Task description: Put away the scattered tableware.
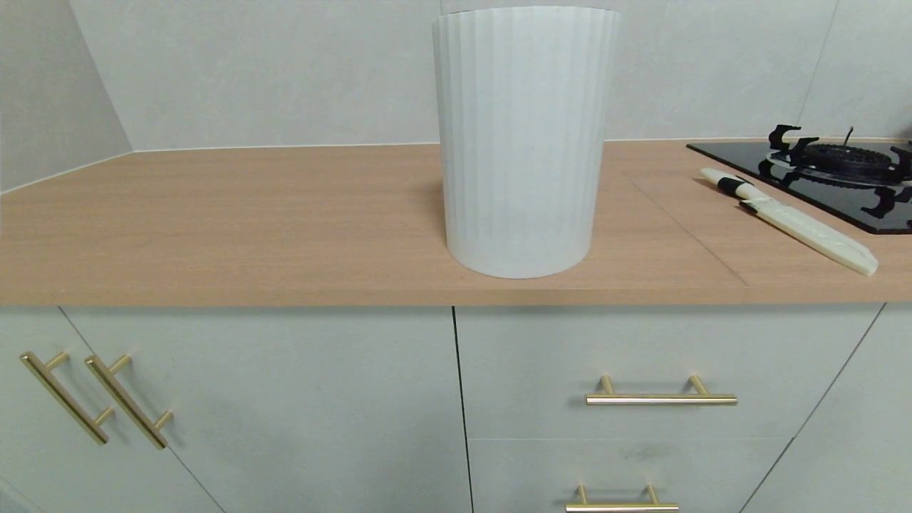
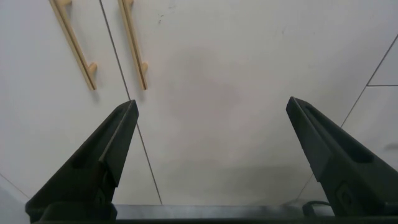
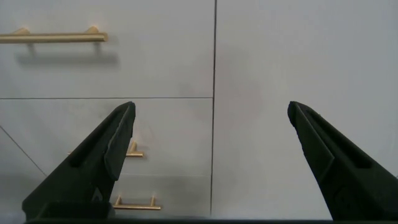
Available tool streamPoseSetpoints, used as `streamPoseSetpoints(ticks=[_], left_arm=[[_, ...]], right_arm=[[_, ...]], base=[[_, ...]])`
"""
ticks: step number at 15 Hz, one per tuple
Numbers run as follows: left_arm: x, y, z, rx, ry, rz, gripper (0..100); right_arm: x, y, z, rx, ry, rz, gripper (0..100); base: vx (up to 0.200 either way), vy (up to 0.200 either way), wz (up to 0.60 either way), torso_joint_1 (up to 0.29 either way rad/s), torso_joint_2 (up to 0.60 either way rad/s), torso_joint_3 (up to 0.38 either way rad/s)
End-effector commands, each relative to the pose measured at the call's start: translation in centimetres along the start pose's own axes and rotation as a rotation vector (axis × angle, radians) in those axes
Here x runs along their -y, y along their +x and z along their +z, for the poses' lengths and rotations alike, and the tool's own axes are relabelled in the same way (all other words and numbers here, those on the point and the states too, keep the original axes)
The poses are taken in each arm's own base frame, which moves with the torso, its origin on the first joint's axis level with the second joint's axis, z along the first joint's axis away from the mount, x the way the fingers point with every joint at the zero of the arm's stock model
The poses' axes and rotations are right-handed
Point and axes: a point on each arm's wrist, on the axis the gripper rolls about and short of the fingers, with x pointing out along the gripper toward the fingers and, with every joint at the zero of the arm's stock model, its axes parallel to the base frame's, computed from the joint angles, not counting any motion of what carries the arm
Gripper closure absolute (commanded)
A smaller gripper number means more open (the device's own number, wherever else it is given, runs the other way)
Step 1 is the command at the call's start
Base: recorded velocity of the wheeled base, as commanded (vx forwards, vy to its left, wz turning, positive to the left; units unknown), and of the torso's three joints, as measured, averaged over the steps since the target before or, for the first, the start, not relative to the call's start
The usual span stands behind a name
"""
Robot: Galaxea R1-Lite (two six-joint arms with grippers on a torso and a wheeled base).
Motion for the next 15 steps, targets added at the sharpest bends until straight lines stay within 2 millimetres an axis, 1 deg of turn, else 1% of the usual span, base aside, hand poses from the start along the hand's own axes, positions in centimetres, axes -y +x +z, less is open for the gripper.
streamPoseSetpoints(ticks=[1,5,9,15], left_arm=[[0.0,0.0,0.0,-0.001,-0.001,0.001,0],[0.0,0.0,0.0,-0.001,-0.001,-0.001,0],[0.0,0.0,0.0,-0.001,0.001,-0.001,0],[0.0,0.0,0.0,-0.001,0.001,-0.001,0]], right_arm=[[0.0,0.0,0.0,0.0,0.0,0.0,0],[0.0,0.01,0.01,-0.001,0.0,0.002,0],[0.0,0.01,0.01,-0.001,0.0,0.0,0],[0.0,0.01,0.01,-0.001,0.0,0.0,0]], base=[[0.0,0.0,0.0,0.0,0.0,0.0],[0.0,0.0,0.0,0.0,0.0,0.0],[0.0,0.0,0.0,0.071,-0.22,-0.26],[0.0,0.0,0.0,0.137,-0.51,-0.312]])
